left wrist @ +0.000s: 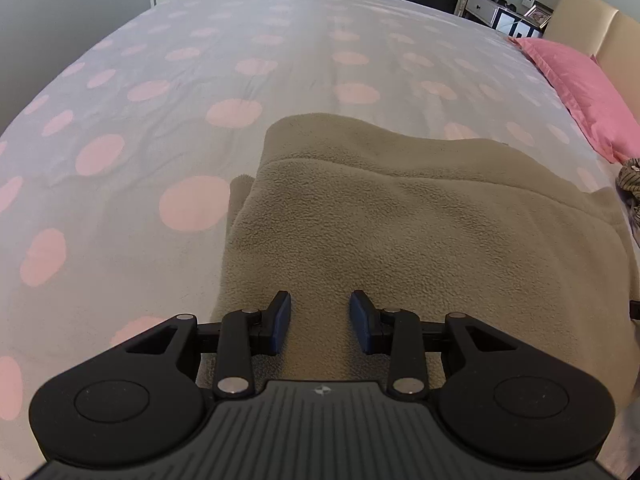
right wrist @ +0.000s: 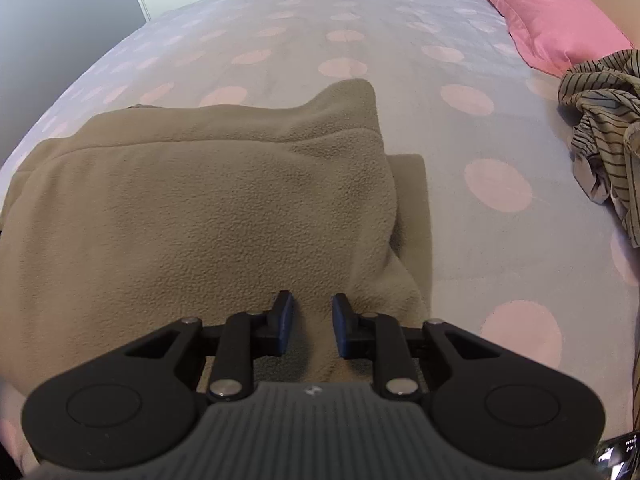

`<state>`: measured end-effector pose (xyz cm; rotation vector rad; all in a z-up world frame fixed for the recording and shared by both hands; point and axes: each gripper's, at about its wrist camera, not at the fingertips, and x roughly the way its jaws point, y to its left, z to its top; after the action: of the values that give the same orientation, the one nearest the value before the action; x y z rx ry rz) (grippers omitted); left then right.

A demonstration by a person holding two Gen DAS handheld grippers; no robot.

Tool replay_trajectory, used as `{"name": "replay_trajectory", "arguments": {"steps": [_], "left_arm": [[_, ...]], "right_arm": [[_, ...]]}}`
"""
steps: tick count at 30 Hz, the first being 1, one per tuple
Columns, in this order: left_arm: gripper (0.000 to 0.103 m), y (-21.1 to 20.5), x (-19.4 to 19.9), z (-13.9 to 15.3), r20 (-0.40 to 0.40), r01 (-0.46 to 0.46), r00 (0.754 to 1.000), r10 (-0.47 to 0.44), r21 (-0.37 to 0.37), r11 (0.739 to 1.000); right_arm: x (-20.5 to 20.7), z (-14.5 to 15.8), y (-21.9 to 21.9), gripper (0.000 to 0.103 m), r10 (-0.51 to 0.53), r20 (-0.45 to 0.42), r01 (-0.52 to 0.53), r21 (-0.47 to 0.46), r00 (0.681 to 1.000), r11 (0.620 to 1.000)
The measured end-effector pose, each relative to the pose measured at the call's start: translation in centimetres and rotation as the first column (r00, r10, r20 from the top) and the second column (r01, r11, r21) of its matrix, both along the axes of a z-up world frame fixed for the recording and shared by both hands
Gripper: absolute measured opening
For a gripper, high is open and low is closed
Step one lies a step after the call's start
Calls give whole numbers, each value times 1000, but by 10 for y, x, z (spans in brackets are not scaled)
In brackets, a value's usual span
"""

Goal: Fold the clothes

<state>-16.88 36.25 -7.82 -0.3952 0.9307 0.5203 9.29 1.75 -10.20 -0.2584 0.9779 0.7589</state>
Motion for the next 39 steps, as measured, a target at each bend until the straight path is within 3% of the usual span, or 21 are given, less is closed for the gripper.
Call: {"name": "replay_trajectory", "arguments": {"steps": [4, 10, 14, 15, 18, 22, 24, 27, 30, 33, 35, 39], "left_arm": [[32, 0, 1, -5, -15, 9, 1000, -8, 20, 1000], [32, -13, -2, 5, -4, 7, 1000, -7, 97, 995], [33, -9, -7, 21, 42, -64, 997, 59, 126, 990], [34, -5, -8, 24, 44, -81, 996, 77, 121, 989], [41, 12, -13, 25, 37, -134, 991, 130, 102, 986], [44, 37, -18, 15, 9, -153, 988, 154, -33, 988], [48, 44, -18, 8, -5, -157, 988, 157, -73, 985], [54, 53, -18, -3, -19, -152, 988, 150, -119, 981], [56, 65, -19, -12, -19, -134, 991, 133, -190, 972], [62, 82, -19, -23, -16, -119, 993, 120, -283, 952], [69, 95, -21, -33, -3, -113, 993, 119, -345, 932], [76, 115, -23, -54, 26, -79, 994, 102, -460, 884]], "right_arm": [[1, -3, 4, 24, -38, -3, 38, 0, 999, 999], [-39, -2, 7, 26, -52, 184, 62, -46, 982, 997], [-52, 6, -1, 31, -45, 246, 55, -35, 968, 998], [-48, 9, -5, 41, -54, 230, 57, -9, 972, 998], [-36, 20, -16, 56, -83, 179, 71, 69, 980, 995], [-6, 31, -27, 65, -128, 102, 116, 115, 986, 987], [12, 31, -32, 71, -152, 40, 146, 128, 988, 981], [35, 21, -38, 73, -196, -63, 203, 118, 979, 972], [54, -3, -42, 73, -215, -218, 236, 77, 952, 969], [65, -26, -53, 74, -253, -390, 316, 107, 885, 943], [72, -32, -54, 76, -252, -441, 337, 126, 861, 933], [83, -38, -49, 82, -207, -477, 313, 153, 854, 937]]}}
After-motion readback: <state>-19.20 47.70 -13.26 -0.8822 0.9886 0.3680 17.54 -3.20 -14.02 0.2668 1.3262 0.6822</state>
